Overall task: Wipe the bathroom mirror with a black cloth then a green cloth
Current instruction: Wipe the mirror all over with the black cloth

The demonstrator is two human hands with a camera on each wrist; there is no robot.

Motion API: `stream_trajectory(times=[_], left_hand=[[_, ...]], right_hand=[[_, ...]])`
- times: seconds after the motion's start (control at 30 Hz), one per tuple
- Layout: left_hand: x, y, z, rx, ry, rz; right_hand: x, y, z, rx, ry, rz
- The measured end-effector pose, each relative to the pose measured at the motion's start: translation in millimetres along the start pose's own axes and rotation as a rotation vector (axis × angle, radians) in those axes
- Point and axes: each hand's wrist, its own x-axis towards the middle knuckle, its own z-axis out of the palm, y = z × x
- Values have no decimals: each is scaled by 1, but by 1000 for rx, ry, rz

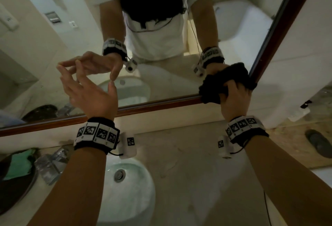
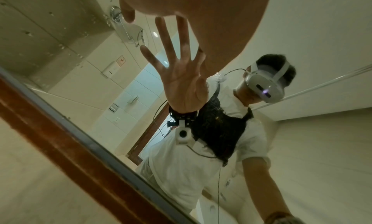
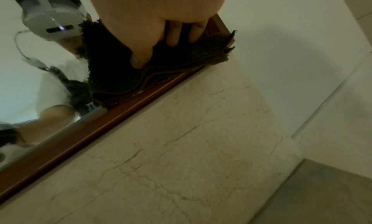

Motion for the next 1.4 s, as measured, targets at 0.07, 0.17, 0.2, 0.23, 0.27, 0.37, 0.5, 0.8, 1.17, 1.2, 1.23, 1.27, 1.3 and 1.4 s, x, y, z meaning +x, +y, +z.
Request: stream_trajectory(times=[0.07,0.17,0.2,0.23,0.27,0.37,0.5,0.8,1.17,1.2,1.23,1.27,1.3,1.4], left_hand=[[0,0,-1,-5,2,10],[1,-1,-4,-29,-13,5],[1,-2,-6,-31,-22,5],[1,-3,-8,-28,-32,10],[1,-5,-10,-24,-40,21],[2,-11,-18,-23,-70,71],[9,-37,-34,23,-131,203],[61,-106,-70,-63,41,352],[122,-96,-110,-163,154,406],[128,-91,-116,-150,169,410],[134,-85,-121,-131,176,407],[140,-78,-127,-113,166,390],[146,-70,-133,-102,146,367],[162,-53,-147,-96,137,341]], right_hand=[[0,-3,-2,4,-11,14],[-4,-14,-2,26,-6,46],[-4,-21,-2,38,-9,43],[-5,-29,-1,46,-17,28],[-6,-39,0,51,-28,5],[-10,-78,9,68,-66,-72],[-29,-143,32,104,-100,-166],[-58,-244,76,145,-108,-244],[5,-345,12,202,133,-376],[15,-353,1,211,169,-382],[25,-360,-11,217,201,-380],[37,-367,-23,223,230,-370],[51,-374,-37,233,257,-356],[86,-392,-75,273,352,-331]])
